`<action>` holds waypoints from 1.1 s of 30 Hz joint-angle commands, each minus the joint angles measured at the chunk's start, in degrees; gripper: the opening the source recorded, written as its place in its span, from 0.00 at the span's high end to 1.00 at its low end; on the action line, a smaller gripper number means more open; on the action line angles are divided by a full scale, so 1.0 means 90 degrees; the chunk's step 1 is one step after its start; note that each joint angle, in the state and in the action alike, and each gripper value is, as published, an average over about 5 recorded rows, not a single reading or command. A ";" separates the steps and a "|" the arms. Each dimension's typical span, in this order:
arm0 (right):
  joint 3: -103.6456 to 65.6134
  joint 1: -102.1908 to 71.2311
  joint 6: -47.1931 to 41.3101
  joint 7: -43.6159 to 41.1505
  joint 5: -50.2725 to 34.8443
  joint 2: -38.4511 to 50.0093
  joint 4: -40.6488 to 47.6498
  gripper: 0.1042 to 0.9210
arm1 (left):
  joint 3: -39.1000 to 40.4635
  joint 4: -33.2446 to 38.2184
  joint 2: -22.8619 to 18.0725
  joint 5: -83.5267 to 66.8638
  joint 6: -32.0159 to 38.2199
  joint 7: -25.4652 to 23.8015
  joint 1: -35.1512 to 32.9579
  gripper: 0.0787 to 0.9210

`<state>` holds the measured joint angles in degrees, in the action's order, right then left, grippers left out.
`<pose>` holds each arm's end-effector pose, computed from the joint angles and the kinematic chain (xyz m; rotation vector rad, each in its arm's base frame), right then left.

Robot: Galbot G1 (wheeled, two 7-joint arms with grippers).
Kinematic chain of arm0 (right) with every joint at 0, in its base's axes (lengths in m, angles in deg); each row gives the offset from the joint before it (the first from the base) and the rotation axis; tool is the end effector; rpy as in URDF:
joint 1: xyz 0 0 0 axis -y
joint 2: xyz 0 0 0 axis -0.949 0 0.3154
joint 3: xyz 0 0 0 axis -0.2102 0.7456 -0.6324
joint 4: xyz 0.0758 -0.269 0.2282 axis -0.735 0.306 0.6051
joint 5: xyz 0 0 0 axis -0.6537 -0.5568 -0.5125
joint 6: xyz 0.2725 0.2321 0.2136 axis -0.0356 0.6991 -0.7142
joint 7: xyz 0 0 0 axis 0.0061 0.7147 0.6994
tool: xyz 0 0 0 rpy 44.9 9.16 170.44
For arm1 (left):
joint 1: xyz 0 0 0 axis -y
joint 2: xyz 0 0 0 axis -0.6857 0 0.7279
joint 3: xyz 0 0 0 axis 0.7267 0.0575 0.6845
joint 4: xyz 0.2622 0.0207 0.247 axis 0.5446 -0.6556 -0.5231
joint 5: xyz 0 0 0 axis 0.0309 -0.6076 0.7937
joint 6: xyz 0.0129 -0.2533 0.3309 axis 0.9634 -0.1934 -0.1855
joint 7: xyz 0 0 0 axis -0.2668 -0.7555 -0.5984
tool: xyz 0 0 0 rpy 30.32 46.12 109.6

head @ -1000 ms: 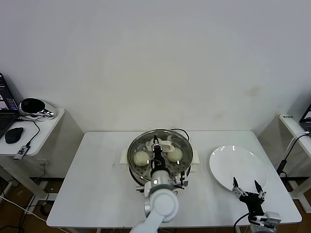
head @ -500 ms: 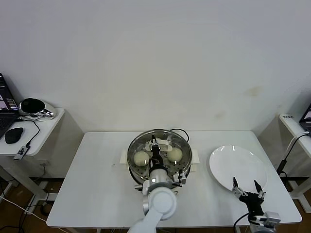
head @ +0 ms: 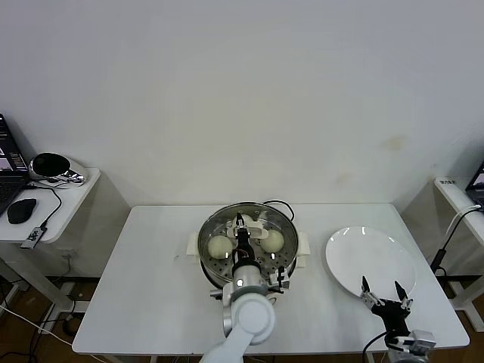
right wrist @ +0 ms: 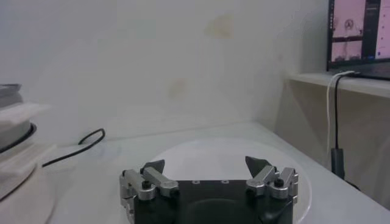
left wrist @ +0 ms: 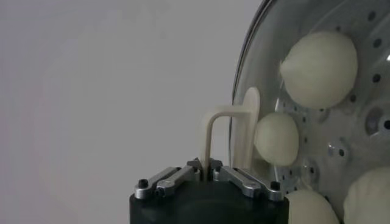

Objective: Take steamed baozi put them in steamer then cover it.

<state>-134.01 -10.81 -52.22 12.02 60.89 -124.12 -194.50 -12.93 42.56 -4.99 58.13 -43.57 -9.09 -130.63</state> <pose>0.2256 -0.1450 -0.3786 -0.2710 -2.9294 -0.1283 0.3441 -0.2494 -0.2619 0.0386 -2.1616 -2.0762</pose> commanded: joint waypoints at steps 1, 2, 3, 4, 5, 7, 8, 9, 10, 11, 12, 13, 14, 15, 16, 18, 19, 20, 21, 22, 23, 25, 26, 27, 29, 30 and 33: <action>-0.0001 -0.0005 0.0013 -0.0001 0.0002 -0.0001 -0.0001 0.12 | -0.0003 0.0026 -0.0005 -0.0011 -0.0114 0.0082 -0.0059 0.92; -0.0001 -0.0007 0.0015 -0.0002 0.0005 -0.0002 -0.0003 0.12 | -0.0003 0.0034 -0.0004 -0.0010 -0.0098 0.0091 -0.0072 0.92; -0.0001 -0.0009 0.0016 -0.0003 0.0007 -0.0004 -0.0005 0.12 | -0.0001 0.0040 -0.0003 -0.0010 -0.0085 0.0098 -0.0082 0.92; -0.0001 -0.0011 0.0017 -0.0003 0.0009 -0.0007 -0.0007 0.12 | 0.0000 0.0047 -0.0001 -0.0010 -0.0071 0.0106 -0.0090 0.92; -0.0001 -0.0013 0.0018 -0.0004 0.0011 -0.0012 -0.0009 0.12 | 0.0002 0.0056 0.0000 -0.0011 -0.0056 0.0112 -0.0096 0.91; -0.0001 -0.0016 0.0019 -0.0004 0.0014 -0.0023 -0.0011 0.12 | 0.0009 0.0089 0.0003 -0.0014 -0.0037 0.0126 -0.0105 0.87; -0.0001 -0.0018 0.0020 -0.0003 0.0016 -0.0028 -0.0011 0.12 | 0.0015 0.0117 0.0005 -0.0018 -0.0032 0.0127 -0.0108 0.83; -0.0001 -0.0020 0.0021 -0.0004 0.0019 -0.0033 -0.0009 0.12 | 0.0024 0.0153 0.0007 -0.0025 -0.0029 0.0120 -0.0113 0.80; 0.0000 -0.0021 0.0023 -0.0004 0.0021 -0.0035 -0.0007 0.12 | 0.0034 0.0205 0.0009 -0.0032 -0.0029 0.0105 -0.0121 0.77; 0.0000 -0.0022 0.0025 -0.0004 0.0023 -0.0036 -0.0006 0.12 | 0.0048 0.0269 0.0013 -0.0040 -0.0030 0.0084 -0.0133 0.73; 0.0001 -0.0023 0.0026 -0.0004 0.0024 -0.0036 -0.0005 0.12 | 0.0062 0.0330 0.0017 -0.0048 -0.0031 0.0060 -0.0147 0.70; 0.0001 -0.0023 0.0027 -0.0003 0.0024 -0.0034 -0.0006 0.12 | 0.0083 0.0410 0.0027 -0.0055 -0.0032 0.0022 -0.0168 0.67; 0.0000 -0.0022 0.0026 -0.0002 0.0022 -0.0031 -0.0006 0.12 | 0.0110 0.0501 0.0042 -0.0066 -0.0032 -0.0027 -0.0195 0.63; 0.0000 -0.0020 0.0027 -0.0002 0.0021 -0.0027 -0.0006 0.12 | 0.0142 0.0588 0.0062 -0.0084 -0.0031 -0.0078 -0.0225 0.60; -0.0001 -0.0019 0.0027 -0.0001 0.0021 -0.0024 -0.0005 0.12 | 0.0174 0.0670 0.0083 -0.0105 -0.0032 -0.0126 -0.0257 0.57; -0.0003 -0.0015 0.0026 0.0000 0.0019 -0.0018 -0.0003 0.12 | 0.0226 0.0829 0.0118 -0.0142 -0.0032 -0.0190 -0.0325 0.50; -0.0004 -0.0013 0.0025 0.0000 0.0019 -0.0016 -0.0002 0.12 | 0.0240 0.0897 0.0130 -0.0153 -0.0032 -0.0209 -0.0357 0.46; -0.0004 -0.0011 0.0024 0.0001 0.0019 -0.0016 -0.0001 0.12 | 0.0249 0.0964 0.0141 -0.0158 -0.0032 -0.0228 -0.0389 0.42; -0.0004 -0.0010 0.0023 0.0001 0.0019 -0.0015 0.0001 0.12 | 0.0259 0.1035 0.0154 -0.0163 -0.0032 -0.0248 -0.0420 0.39; -0.0004 -0.0008 0.0023 0.0001 0.0019 -0.0013 0.0004 0.12 | 0.0273 0.1109 0.0173 -0.0176 -0.0032 -0.0278 -0.0449 0.36; -0.0004 -0.0007 0.0023 0.0001 0.0018 -0.0012 0.0009 0.12 | 0.0292 0.1188 0.0196 -0.0199 -0.0032 -0.0315 -0.0483 0.32; -0.0003 -0.0006 0.0026 0.0001 0.0018 -0.0008 0.0022 0.12 | 0.0350 0.1352 0.0257 -0.0257 -0.0032 -0.0409 -0.0557 0.26; -0.0002 -0.0005 0.0028 0.0001 0.0017 -0.0007 0.0029 0.12 | 0.0380 0.1428 0.0287 -0.0289 -0.0031 -0.0458 -0.0597 0.22; -0.0001 -0.0005 0.0030 0.0000 0.0017 -0.0008 0.0035 0.12 | 0.0408 0.1502 0.0314 -0.0313 -0.0029 -0.0500 -0.0638 0.19; 0.0002 -0.0001 0.0031 0.0001 0.0018 -0.0012 0.0040 0.12 | 0.0442 0.1612 0.0354 -0.0342 -0.0023 -0.0549 -0.0707 0.14; 0.0003 0.0000 0.0030 0.0001 0.0017 -0.0013 0.0039 0.12 | 0.0443 0.1663 0.0369 -0.0357 -0.0019 -0.0553 -0.0737 0.13; 0.0004 -0.0003 0.0031 0.0001 0.0017 -0.0010 0.0033 0.12 | 0.0406 0.1815 0.0400 -0.0409 -0.0001 -0.0514 -0.0801 0.12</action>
<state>-133.99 -10.83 -51.97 12.00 61.07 -124.24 -194.19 -9.70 52.96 -2.31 55.52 -43.57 -12.42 -135.77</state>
